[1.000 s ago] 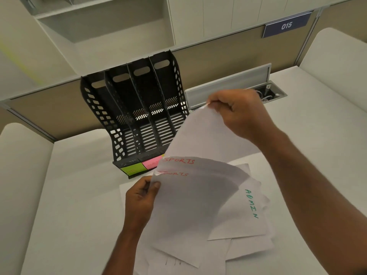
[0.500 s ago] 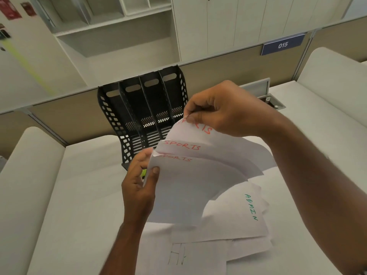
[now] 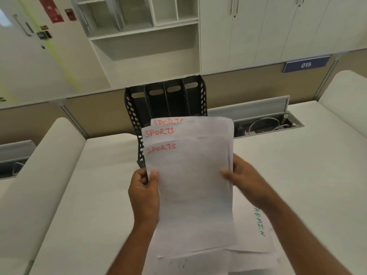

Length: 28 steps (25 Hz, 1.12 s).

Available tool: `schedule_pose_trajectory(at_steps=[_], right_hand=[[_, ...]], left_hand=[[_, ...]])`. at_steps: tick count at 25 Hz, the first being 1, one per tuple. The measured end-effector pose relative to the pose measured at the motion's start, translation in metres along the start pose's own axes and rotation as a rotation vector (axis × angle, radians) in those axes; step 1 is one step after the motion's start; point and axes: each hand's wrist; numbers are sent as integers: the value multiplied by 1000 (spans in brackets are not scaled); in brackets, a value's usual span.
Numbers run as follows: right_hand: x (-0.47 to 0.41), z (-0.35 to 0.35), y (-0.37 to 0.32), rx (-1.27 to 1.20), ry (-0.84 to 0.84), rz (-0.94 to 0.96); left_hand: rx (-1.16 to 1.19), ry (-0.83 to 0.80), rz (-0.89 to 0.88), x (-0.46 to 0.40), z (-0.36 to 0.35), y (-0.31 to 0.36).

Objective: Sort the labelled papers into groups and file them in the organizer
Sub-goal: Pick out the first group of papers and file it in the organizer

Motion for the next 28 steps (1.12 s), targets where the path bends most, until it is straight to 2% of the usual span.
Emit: schedule_pose_trajectory(at_steps=[2, 4, 6, 10, 12, 14, 17, 19, 22, 28], right_hand=[[5, -27, 16, 193, 325, -90], [8, -42, 15, 187, 517, -131], [10, -48, 1, 204, 569, 13], [13, -58, -24, 333, 625, 462], [14, -64, -17, 367, 641, 508], [18, -65, 5, 309, 603, 409], [23, -68, 43, 163, 463, 77], [21, -69, 61, 165, 436, -42], [14, -65, 72, 160, 396, -123], [12, -70, 87, 105, 368, -165]], left_hand=[[19, -32, 37, 11, -5, -3], [-24, -126, 52, 19, -6, -1], [-27, -197, -19, 26, -7, 6], [-51, -219, -323, 42, -13, 20], [-16, -240, -329, 50, -15, 14], [-37, -248, -295, 56, -9, -5], [-75, -288, -111, 63, 8, -41], [-71, -306, 4, 65, 18, -59], [-43, -297, 95, 60, 22, -71], [48, -238, 201, 57, 24, -87]])
Point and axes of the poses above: each hand's wrist, its own x-axis away from the middle knuckle, its own z-axis out of the back of the hand, y = z × x, and after that the axes turned 14 degrees about x, right-handed
